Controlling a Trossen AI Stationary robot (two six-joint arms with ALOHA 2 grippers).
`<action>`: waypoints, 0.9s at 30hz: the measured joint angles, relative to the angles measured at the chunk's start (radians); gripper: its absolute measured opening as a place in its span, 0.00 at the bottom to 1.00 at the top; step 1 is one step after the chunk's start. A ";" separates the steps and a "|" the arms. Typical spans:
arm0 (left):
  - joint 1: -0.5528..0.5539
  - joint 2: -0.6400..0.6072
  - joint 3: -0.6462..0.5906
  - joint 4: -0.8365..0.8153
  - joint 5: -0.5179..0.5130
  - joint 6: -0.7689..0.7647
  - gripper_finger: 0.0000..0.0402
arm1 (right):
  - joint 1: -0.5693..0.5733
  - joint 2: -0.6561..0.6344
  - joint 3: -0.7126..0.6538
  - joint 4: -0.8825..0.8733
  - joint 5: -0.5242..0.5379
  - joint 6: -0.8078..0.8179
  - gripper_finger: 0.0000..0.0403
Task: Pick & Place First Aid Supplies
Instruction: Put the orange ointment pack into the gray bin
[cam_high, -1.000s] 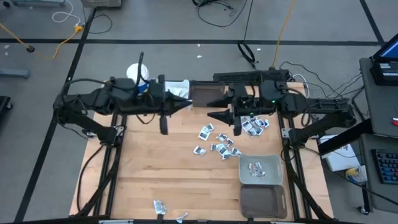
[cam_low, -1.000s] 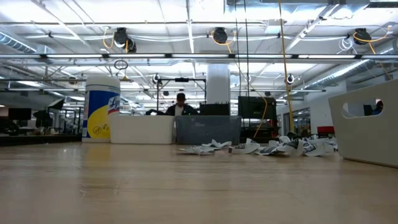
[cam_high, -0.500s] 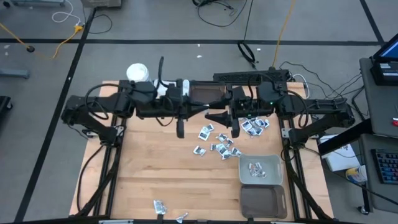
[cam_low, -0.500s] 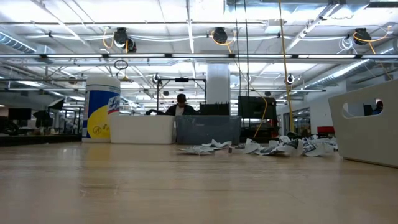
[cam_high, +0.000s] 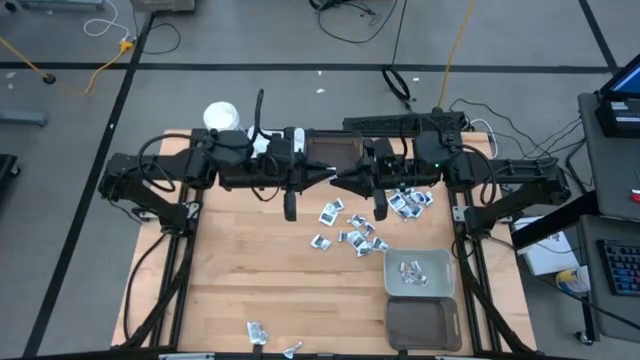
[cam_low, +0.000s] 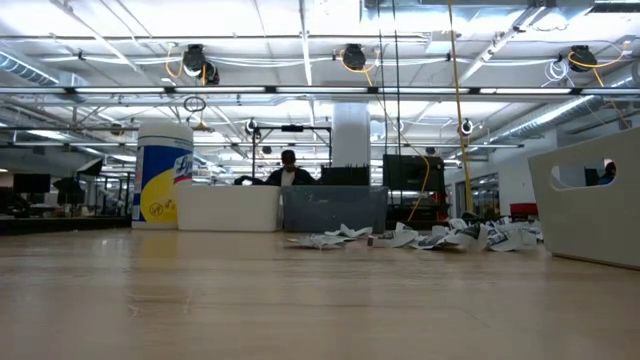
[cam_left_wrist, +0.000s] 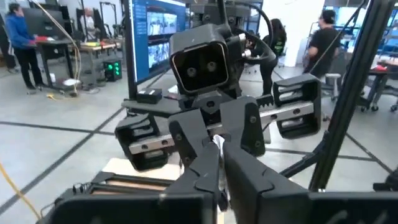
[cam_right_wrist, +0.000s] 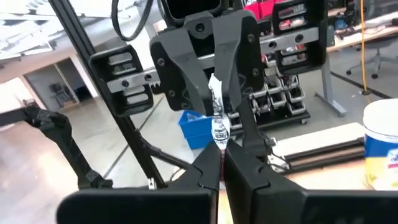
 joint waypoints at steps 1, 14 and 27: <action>-0.001 -0.005 0.000 -0.017 0.006 -0.005 0.09 | 0.000 -0.009 0.000 -0.021 -0.001 0.001 0.01; -0.018 -0.097 0.000 -0.237 0.037 -0.115 0.47 | 0.108 -0.183 0.001 -0.682 -0.003 0.141 0.00; -0.010 -0.106 0.000 -0.296 0.036 -0.234 0.50 | 0.336 -0.167 0.069 -1.367 -0.061 0.410 0.00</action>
